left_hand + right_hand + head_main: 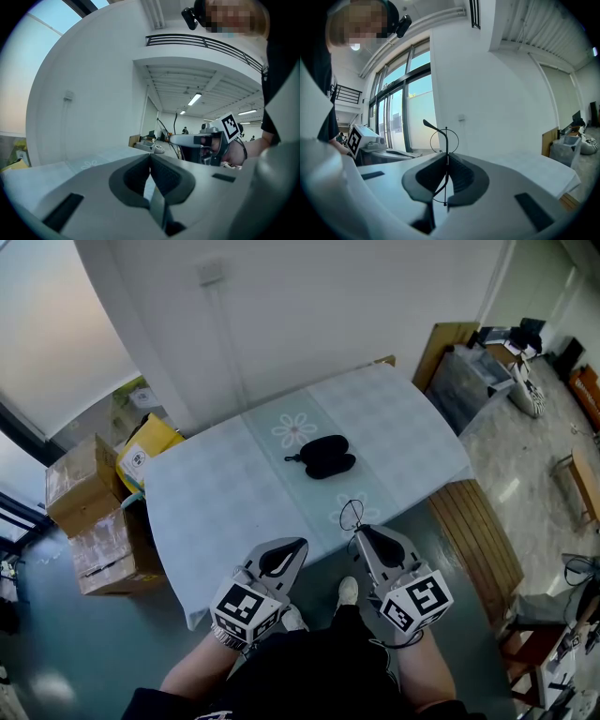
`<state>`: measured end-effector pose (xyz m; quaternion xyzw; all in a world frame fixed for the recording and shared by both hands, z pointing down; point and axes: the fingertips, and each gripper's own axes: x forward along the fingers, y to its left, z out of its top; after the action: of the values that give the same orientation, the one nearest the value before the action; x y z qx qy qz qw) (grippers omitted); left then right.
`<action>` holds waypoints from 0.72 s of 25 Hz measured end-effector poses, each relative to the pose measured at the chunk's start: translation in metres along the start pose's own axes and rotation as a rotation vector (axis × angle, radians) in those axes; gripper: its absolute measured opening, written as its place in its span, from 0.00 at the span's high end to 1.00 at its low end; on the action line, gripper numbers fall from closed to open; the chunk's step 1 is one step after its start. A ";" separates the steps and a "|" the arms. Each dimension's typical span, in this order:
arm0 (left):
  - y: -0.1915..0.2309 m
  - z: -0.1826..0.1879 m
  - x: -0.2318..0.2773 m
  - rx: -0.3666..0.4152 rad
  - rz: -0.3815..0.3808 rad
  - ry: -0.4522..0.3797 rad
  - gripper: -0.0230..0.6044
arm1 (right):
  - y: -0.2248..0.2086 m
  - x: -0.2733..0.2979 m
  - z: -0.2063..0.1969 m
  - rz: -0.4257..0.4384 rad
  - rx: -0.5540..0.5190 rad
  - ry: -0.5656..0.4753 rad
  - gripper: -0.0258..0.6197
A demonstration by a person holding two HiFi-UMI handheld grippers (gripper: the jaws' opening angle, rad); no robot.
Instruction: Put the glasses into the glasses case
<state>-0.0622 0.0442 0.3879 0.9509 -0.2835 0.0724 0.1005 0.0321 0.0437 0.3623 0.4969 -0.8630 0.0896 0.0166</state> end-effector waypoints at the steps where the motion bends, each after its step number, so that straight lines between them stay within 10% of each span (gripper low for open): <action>1: -0.001 0.000 0.001 0.000 0.000 0.001 0.92 | -0.001 0.000 0.001 0.002 0.000 -0.001 0.91; 18: 0.003 0.004 0.039 -0.037 0.082 -0.008 0.92 | -0.044 0.020 0.006 0.102 -0.003 0.027 0.91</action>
<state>-0.0309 0.0201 0.3921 0.9367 -0.3242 0.0673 0.1139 0.0602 0.0044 0.3647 0.4512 -0.8869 0.0958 0.0244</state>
